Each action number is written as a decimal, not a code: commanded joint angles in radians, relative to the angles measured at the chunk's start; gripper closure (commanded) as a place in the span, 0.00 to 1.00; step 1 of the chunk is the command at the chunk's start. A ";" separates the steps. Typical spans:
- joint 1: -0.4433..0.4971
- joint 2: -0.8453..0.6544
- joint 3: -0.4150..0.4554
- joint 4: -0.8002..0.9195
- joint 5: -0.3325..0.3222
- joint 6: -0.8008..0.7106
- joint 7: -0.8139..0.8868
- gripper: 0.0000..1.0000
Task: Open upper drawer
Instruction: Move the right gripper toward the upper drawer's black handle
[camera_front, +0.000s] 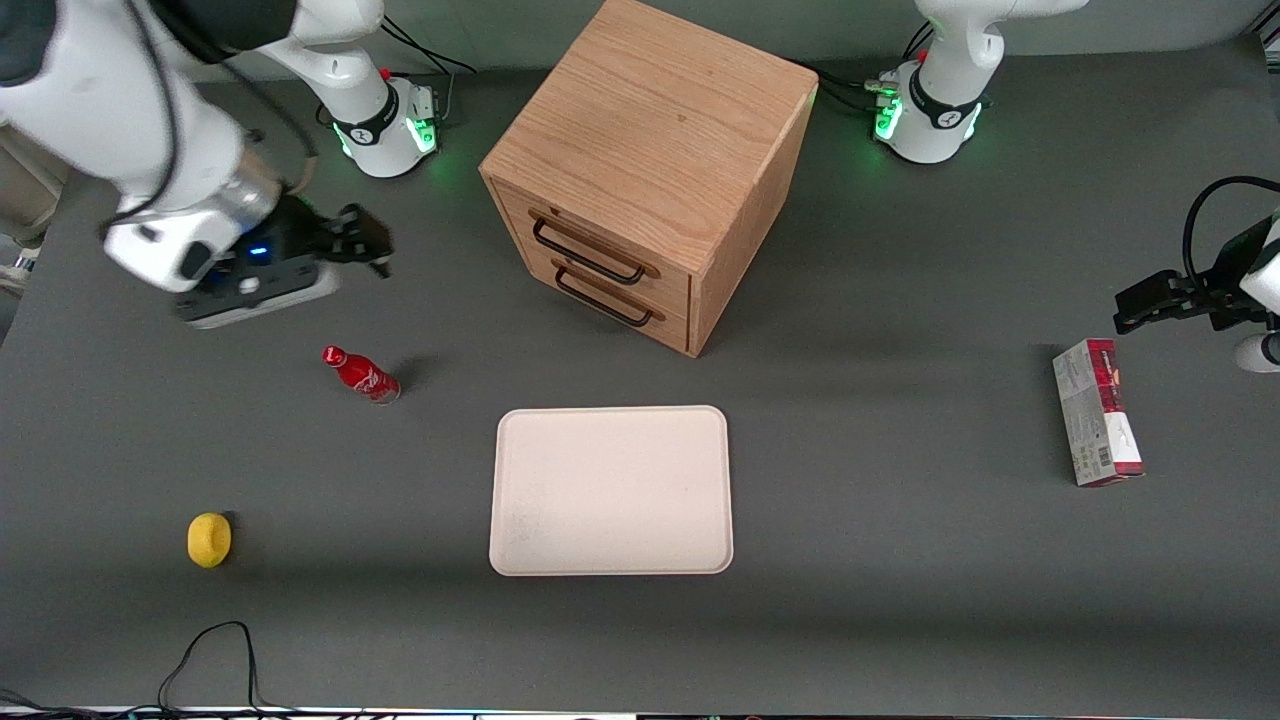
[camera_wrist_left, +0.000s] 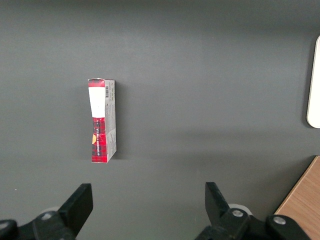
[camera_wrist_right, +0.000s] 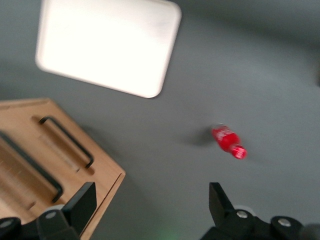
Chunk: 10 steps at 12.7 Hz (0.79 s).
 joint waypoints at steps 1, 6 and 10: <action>-0.002 0.101 0.113 0.084 -0.067 -0.034 -0.193 0.00; -0.001 0.149 0.225 0.088 -0.070 -0.037 -0.362 0.00; -0.002 0.235 0.259 0.086 0.037 -0.035 -0.494 0.00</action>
